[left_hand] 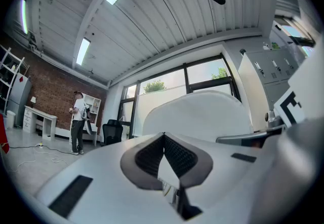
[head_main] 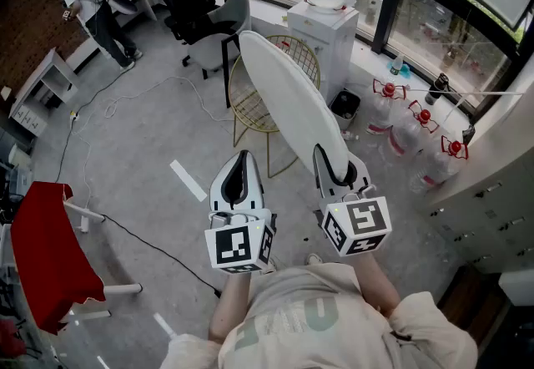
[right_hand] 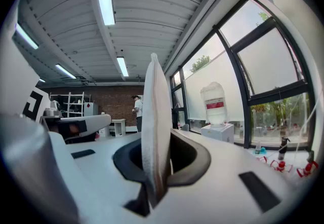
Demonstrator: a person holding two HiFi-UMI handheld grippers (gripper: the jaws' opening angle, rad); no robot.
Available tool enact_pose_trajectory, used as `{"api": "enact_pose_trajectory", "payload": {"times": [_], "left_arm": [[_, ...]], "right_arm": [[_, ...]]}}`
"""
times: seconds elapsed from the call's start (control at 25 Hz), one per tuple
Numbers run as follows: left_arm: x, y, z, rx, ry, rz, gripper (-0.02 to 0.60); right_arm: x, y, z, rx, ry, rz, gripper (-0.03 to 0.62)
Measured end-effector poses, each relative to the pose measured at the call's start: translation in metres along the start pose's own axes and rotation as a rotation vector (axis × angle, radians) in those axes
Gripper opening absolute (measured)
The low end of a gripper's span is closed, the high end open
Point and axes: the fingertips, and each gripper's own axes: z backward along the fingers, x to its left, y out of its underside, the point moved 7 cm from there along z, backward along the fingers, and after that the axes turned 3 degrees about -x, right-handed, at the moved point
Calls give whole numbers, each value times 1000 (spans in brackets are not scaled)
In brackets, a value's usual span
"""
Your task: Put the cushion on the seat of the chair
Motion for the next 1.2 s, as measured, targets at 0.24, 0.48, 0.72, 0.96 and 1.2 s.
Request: {"api": "enact_pose_trajectory", "payload": {"times": [0.24, 0.48, 0.72, 0.96, 1.2], "left_arm": [[16, -3, -1, -15, -17, -12, 14], [28, 5, 4, 9, -38, 4, 14], [58, 11, 15, 13, -71, 34, 14], [103, 1, 25, -7, -93, -20, 14], [152, -10, 33, -51, -94, -55, 14]], "right_arm": [[21, -2, -14, -28, -14, 51, 43], [28, 9, -18, 9, -11, 43, 43], [40, 15, -23, 19, 3, 21, 43], [63, 17, -36, 28, 29, 20, 43], [93, 21, -49, 16, 77, 35, 43]]}}
